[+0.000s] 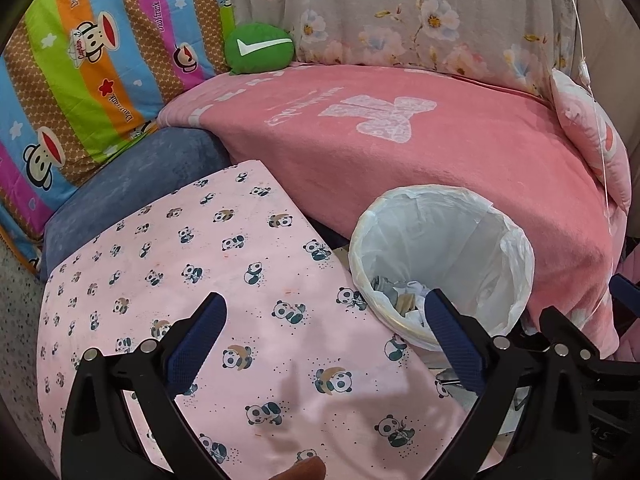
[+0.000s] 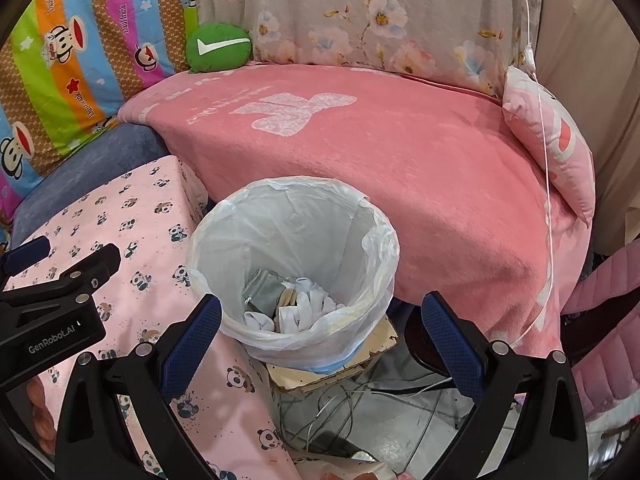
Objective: Collect trash
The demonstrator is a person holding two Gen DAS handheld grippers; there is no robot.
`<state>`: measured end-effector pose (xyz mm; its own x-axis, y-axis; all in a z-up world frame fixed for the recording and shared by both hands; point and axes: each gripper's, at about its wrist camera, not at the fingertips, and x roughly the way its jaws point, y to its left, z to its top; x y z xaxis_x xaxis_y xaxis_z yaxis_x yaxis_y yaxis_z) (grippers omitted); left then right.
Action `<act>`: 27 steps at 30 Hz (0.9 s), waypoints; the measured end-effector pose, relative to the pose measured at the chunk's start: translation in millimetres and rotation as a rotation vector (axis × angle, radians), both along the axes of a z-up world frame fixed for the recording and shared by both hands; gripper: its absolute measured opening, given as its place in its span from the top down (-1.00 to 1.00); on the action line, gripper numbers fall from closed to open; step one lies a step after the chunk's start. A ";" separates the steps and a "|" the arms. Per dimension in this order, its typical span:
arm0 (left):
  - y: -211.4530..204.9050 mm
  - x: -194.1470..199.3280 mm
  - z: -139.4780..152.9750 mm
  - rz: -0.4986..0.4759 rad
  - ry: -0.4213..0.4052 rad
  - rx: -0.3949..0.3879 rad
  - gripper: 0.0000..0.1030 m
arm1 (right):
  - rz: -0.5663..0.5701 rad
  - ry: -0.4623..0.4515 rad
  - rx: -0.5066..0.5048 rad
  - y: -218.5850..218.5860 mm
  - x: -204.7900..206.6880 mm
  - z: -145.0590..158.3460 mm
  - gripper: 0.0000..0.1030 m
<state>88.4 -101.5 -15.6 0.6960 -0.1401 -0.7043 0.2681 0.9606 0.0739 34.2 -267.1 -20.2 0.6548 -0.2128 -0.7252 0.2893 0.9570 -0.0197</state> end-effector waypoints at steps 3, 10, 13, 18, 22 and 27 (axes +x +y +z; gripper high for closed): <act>-2.5 -1.2 -0.3 -0.002 -0.002 -0.002 -0.84 | -0.002 0.000 -0.002 -1.6 -1.6 -0.7 -0.92; -3.8 -1.6 -0.7 0.002 0.012 -0.025 -0.85 | -0.008 0.003 -0.003 -1.9 -2.5 -2.6 -0.92; -2.9 -0.2 -2.5 0.011 0.030 -0.035 -0.85 | -0.007 0.004 -0.005 -2.7 -3.2 -4.0 -0.92; 0.0 1.0 -4.0 0.041 0.040 -0.035 -0.85 | -0.012 0.008 -0.002 -4.0 -4.9 -5.4 -0.92; -2.1 -0.1 -3.5 0.043 0.032 -0.021 -0.85 | -0.012 0.011 0.001 -7.1 -5.6 -6.2 -0.92; -3.1 -1.7 -3.6 0.054 0.017 -0.009 -0.85 | -0.015 0.014 0.003 -7.9 -6.7 -8.1 -0.92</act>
<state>86.6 -104.7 -19.2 0.6908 -0.1091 -0.7148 0.2173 0.9742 0.0612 27.5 -275.0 -28.2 0.6412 -0.2201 -0.7351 0.3030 0.9528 -0.0210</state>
